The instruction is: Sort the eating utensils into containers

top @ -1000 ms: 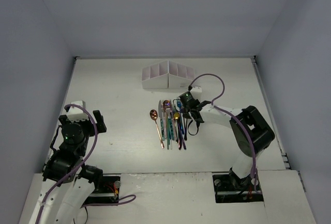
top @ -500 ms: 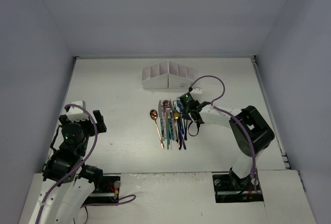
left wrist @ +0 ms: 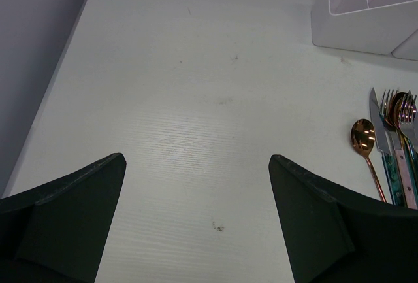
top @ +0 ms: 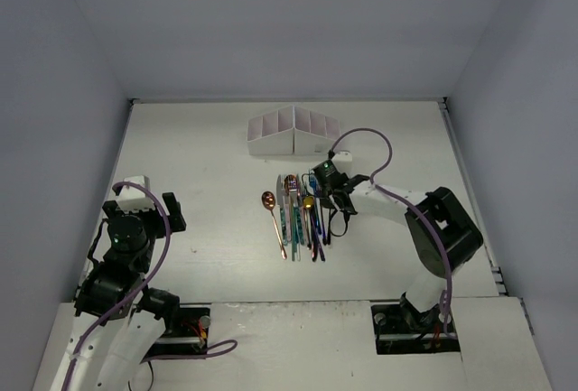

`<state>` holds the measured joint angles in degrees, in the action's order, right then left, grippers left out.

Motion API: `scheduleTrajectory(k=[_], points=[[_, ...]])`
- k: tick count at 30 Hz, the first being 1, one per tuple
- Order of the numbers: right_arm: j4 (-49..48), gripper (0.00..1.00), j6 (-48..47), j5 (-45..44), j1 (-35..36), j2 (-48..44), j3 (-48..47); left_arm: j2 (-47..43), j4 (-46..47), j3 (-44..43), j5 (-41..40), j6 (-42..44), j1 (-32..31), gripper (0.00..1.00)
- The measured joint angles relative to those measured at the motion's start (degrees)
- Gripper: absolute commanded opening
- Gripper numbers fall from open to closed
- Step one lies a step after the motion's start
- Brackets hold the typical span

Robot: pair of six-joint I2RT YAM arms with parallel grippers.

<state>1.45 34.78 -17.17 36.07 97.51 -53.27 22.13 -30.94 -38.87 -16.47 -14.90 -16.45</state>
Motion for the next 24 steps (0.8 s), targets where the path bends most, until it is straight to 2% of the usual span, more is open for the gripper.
scheduleTrajectory(k=[3, 6, 10, 13, 18, 24], points=[[2.4, 0.0, -3.2, -1.0, 0.0, -4.5, -3.1, 0.0, 0.0, 0.0, -0.2, 0.0, 0.0, 0.9], [3.0, 0.0, -7.5, -3.1, 0.0, -9.7, -10.1, 0.0, 0.0, 0.0, -0.3, 0.0, 0.0, 0.9], [-3.1, 0.0, -14.4, -5.7, -0.1, -13.5, -19.0, 0.0, 0.0, 0.0, -0.4, 0.0, -0.1, 0.9], [-10.5, 0.0, -20.4, -6.2, -0.5, -14.4, -21.7, 0.0, 0.0, 0.0, -0.6, 0.0, -0.1, 0.9], [-24.3, 0.0, -29.0, -4.8, -1.9, -10.4, -22.5, 0.1, 0.0, 0.0, -1.2, -0.1, -0.1, 0.9], [-34.6, 0.0, -34.1, -0.9, -4.9, 3.1, -29.5, 0.6, 0.0, 0.0, -1.2, -0.1, -0.1, 0.9]])
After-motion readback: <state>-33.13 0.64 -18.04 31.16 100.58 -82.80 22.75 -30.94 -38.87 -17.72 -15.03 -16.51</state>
